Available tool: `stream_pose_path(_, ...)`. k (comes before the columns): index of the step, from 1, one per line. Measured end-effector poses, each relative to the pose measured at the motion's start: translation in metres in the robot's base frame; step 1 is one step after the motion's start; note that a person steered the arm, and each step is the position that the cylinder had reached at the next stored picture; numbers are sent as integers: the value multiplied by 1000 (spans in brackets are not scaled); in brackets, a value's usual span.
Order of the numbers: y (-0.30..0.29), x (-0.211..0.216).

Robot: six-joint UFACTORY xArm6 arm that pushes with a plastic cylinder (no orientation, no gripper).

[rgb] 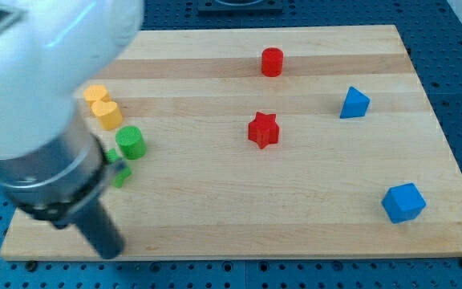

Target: Push the green star into the green circle

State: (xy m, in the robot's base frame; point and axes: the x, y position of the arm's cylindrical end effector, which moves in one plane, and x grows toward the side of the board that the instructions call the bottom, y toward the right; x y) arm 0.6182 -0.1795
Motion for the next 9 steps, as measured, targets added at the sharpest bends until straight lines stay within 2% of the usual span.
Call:
stream_pose_path(1,-31,-2)
stream_pose_path(2,-31,-70)
stream_pose_path(3,-31,-87)
stream_pose_path(4,-31,-133)
stream_pose_path(5,-31,-139)
stream_pose_path(7,-6,-180)
stream_pose_path(8,-6,-176)
stream_pose_path(9,-38,-162)
